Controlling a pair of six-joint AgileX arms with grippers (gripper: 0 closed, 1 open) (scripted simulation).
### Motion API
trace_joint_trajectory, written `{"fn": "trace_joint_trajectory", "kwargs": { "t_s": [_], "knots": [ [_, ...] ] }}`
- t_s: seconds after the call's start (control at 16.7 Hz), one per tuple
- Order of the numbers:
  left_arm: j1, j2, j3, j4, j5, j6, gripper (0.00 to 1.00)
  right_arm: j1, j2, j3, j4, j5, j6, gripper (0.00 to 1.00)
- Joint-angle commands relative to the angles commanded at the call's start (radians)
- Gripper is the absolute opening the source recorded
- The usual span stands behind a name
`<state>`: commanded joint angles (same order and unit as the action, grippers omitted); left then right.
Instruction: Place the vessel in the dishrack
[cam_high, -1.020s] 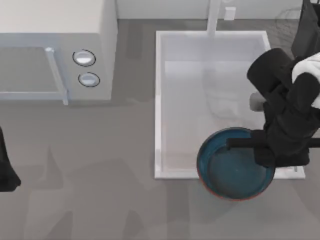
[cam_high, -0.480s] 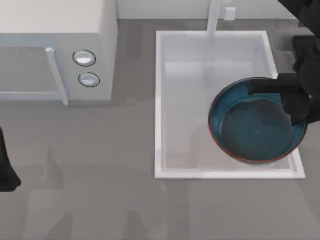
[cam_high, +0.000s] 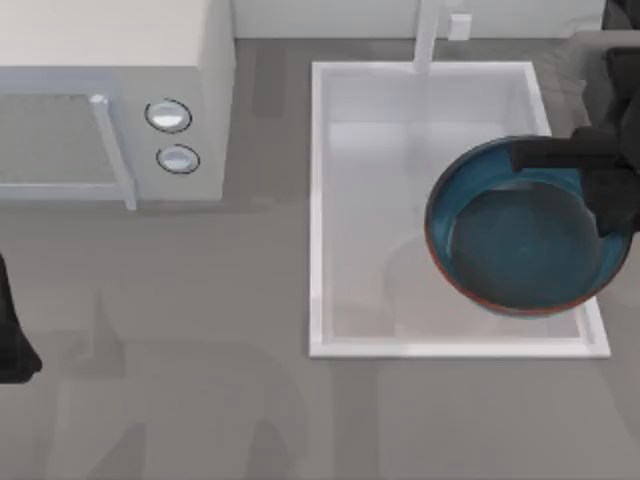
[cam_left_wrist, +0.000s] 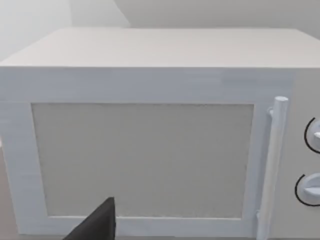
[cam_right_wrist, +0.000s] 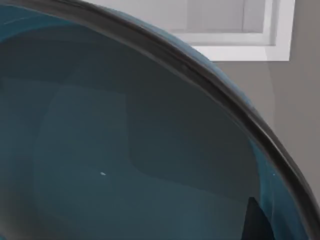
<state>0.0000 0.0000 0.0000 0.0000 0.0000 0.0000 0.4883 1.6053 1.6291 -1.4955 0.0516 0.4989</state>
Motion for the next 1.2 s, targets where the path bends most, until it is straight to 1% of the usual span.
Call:
{"fn": "trace_joint_trajectory", "kwargs": {
  "t_s": [0.18, 0.36, 0.54, 0.96, 1.08, 1.2],
  "knots": [
    [0.000, 0.000, 0.000, 0.000, 0.000, 0.000, 1.00, -0.059, -0.032, -0.016, 0.062, -0.035, -0.025, 0.00],
    [0.000, 0.000, 0.000, 0.000, 0.000, 0.000, 1.00, -0.191, -0.100, -0.062, 0.209, -0.114, -0.079, 0.00],
    [0.000, 0.000, 0.000, 0.000, 0.000, 0.000, 1.00, -0.373, -0.187, -0.136, 0.430, -0.220, -0.154, 0.00],
    [0.000, 0.000, 0.000, 0.000, 0.000, 0.000, 1.00, -0.853, -0.441, -0.359, 1.048, -0.500, -0.366, 0.00],
    [0.000, 0.000, 0.000, 0.000, 0.000, 0.000, 1.00, -0.969, -0.512, -0.413, 1.186, -0.571, -0.417, 0.00],
    [0.000, 0.000, 0.000, 0.000, 0.000, 0.000, 1.00, -1.057, -0.570, -0.453, 1.283, -0.626, -0.455, 0.00]
  ]
}}
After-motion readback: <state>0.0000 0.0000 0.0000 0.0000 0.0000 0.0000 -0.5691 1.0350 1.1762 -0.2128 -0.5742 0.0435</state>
